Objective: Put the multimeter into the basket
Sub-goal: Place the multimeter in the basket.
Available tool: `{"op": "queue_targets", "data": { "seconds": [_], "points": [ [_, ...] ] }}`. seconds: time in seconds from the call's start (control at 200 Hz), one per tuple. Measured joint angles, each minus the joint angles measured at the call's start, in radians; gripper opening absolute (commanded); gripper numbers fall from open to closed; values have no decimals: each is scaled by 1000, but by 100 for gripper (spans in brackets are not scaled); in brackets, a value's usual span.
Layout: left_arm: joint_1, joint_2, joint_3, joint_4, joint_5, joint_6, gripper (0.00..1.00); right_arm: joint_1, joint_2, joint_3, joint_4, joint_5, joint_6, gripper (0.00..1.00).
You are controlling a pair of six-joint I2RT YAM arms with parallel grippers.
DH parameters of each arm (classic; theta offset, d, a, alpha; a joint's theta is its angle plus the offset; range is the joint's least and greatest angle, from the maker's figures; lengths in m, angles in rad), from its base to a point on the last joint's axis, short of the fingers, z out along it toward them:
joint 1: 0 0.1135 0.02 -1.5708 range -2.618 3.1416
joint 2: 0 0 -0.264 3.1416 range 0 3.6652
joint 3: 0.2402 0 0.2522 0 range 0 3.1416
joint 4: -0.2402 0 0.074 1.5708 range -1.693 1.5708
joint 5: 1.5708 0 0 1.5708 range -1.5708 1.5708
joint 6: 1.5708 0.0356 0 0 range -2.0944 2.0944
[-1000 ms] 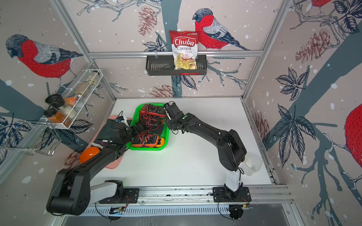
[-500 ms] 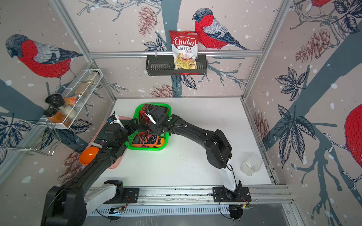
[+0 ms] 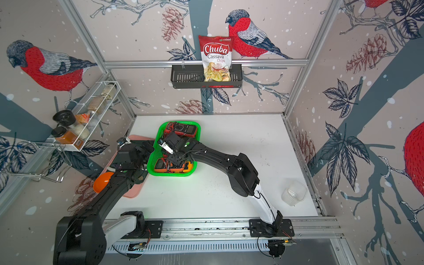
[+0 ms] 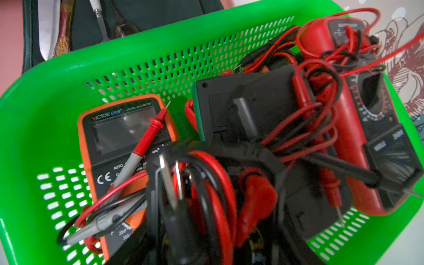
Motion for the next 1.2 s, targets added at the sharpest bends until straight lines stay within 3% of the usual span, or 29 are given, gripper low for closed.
{"op": "queue_targets", "data": {
  "seconds": [0.08,0.24,0.715,0.976,1.201],
  "points": [
    [8,15,1,0,5,0,98,8,17,14,-14,-5,-23,73],
    [15,25,1,1,24,-1,98,14,29,26,-15,-8,-48,100],
    [17,3,8,0,50,0,98,23,-116,-71,8,3,-70,100],
    [18,-17,32,-5,15,26,98,-2,-391,-369,147,19,-10,100],
    [43,40,61,-31,-62,73,98,-195,-676,-688,304,86,195,100]
  ]
}}
